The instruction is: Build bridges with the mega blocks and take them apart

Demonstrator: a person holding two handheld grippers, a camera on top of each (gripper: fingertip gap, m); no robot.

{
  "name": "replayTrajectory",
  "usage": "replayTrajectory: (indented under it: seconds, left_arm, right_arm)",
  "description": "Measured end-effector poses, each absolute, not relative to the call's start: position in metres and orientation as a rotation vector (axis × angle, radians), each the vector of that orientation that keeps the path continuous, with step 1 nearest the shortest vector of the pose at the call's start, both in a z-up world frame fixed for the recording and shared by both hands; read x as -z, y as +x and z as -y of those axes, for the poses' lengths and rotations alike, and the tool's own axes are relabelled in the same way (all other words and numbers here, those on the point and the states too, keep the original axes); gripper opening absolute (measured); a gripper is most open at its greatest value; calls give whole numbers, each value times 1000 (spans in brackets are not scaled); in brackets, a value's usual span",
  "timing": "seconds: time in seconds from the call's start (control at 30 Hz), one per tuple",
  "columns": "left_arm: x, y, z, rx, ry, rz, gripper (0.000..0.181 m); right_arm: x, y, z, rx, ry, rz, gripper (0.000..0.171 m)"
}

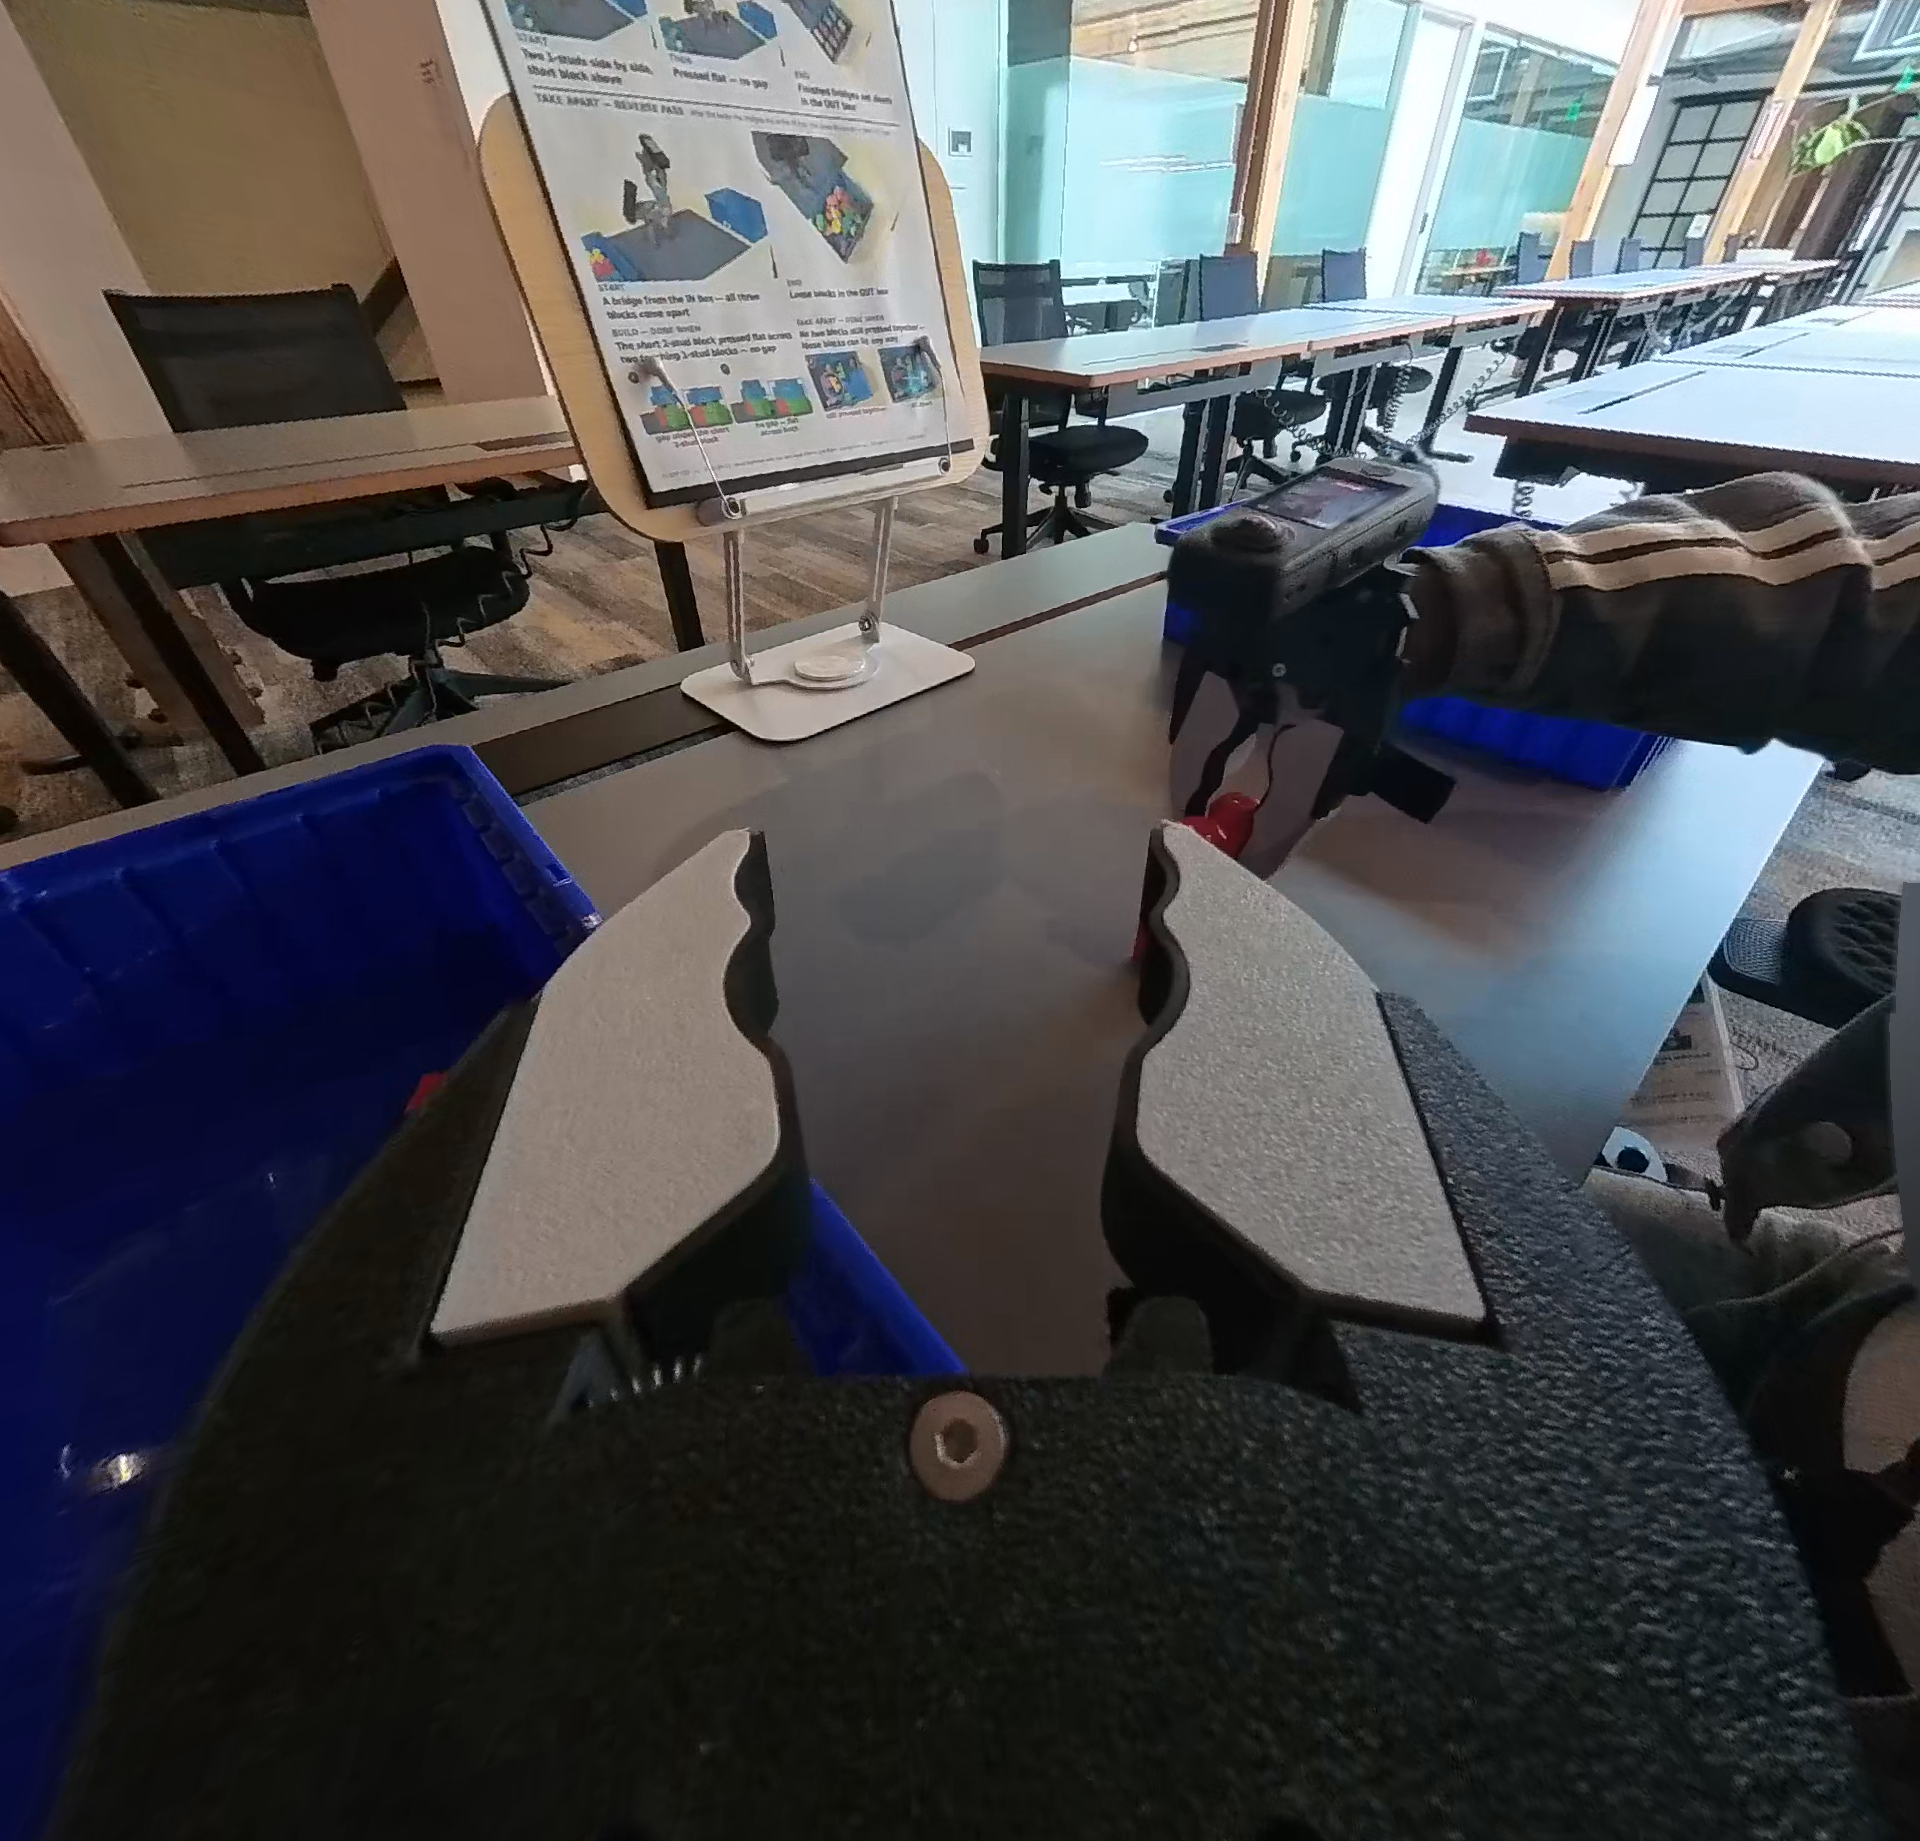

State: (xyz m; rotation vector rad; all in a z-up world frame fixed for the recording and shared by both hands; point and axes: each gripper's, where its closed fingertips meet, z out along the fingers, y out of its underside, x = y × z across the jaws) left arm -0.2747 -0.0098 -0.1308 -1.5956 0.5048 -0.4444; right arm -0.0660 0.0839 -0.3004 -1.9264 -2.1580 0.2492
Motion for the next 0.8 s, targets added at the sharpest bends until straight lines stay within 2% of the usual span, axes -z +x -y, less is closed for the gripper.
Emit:
replayTrajectory:
  seconds: [0.03,0.33,0.8]
  left_arm:
    - [131,-275,10,445,-1596,-502,68]
    - [131,-275,10,450,-1592,-507,68]
    - [137,-272,7,476,-1598,-524,68]
  right_arm:
    - [300,-66,-84,-234,-1922,2161,33]
    - [304,-64,-85,-27,-1929,2219,33]
    - [309,-63,-84,-18,-2001,2292,33]
